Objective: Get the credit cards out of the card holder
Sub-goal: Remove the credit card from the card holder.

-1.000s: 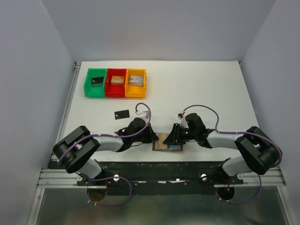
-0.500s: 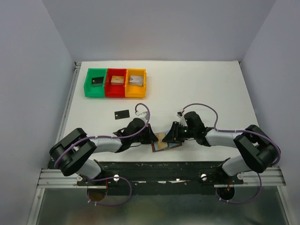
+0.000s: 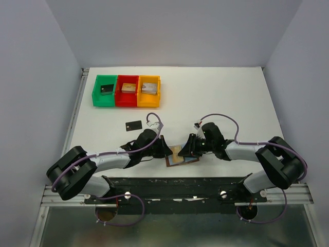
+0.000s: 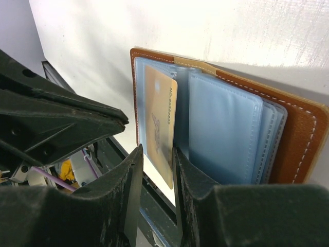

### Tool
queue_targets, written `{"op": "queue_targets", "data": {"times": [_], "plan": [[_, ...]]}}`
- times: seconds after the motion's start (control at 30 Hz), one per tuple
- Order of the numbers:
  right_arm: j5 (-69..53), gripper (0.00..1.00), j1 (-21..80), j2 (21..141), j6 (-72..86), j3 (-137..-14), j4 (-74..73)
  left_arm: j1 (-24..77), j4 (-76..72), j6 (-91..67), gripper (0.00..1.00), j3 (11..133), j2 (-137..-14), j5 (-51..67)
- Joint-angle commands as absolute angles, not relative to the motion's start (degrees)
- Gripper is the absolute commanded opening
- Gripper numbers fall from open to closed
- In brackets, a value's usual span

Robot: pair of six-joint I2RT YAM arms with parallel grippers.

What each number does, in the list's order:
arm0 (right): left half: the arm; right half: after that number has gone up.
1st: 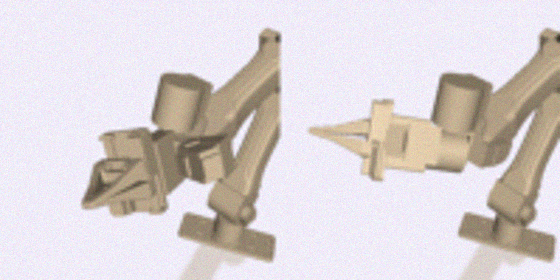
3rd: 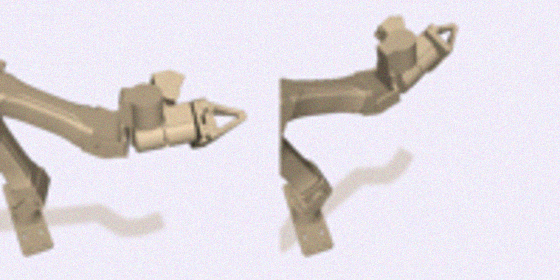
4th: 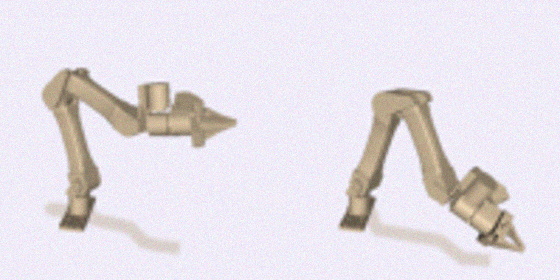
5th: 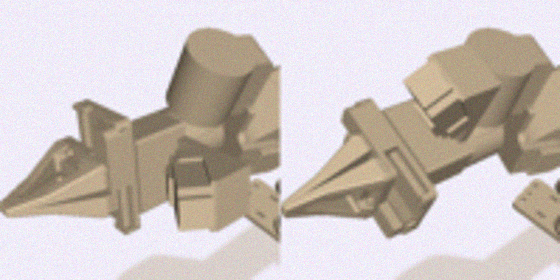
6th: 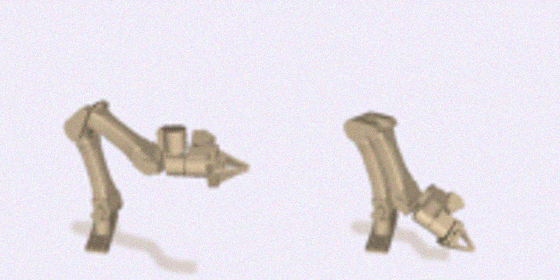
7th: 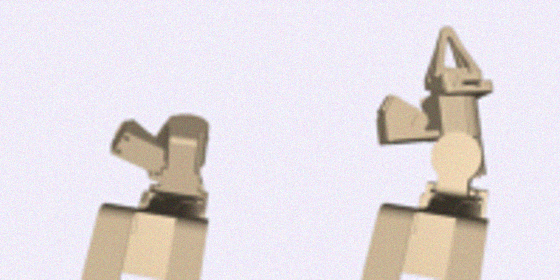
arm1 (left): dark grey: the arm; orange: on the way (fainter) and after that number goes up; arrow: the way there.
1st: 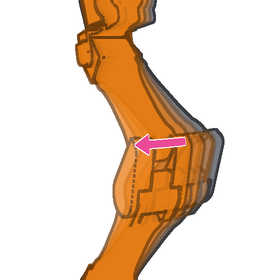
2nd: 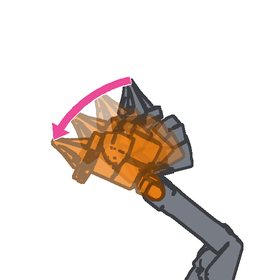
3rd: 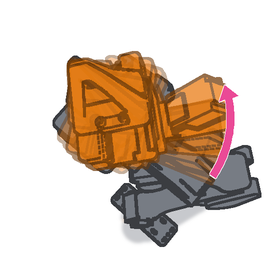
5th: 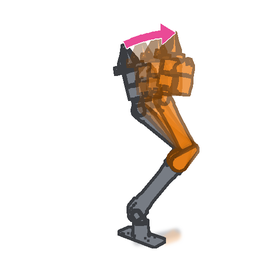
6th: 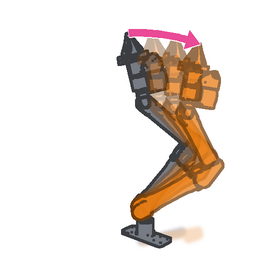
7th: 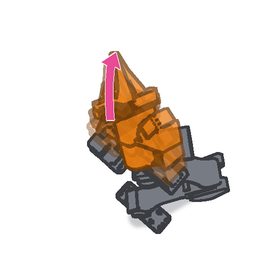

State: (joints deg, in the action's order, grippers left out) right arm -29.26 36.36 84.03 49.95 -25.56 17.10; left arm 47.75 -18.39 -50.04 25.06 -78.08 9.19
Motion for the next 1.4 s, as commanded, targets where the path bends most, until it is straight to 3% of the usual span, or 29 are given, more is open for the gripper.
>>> {"op": "queue_targets", "data": {"times": [0.0, 0.4, 1.37], "plan": [[-28.83, 0.37, 36.47, 84.73, 49.92, -26.45, 19.16, 47.81, -15.39, -48.43, 0.14, 26.02, -75.41, 7.74], [-29.27, 0.37, 36.47, 84.81, 50.01, -26.46, 19.6, 47.81, -16.87, -49.22, 0.0, 24.17, -79.36, 7.91], [-35.42, 0.37, 36.47, 89.04, 50.63, -27.33, 25.58, 47.9, -24.35, -51.24, 0.0, 22.5, -85.17, 10.28]]}}
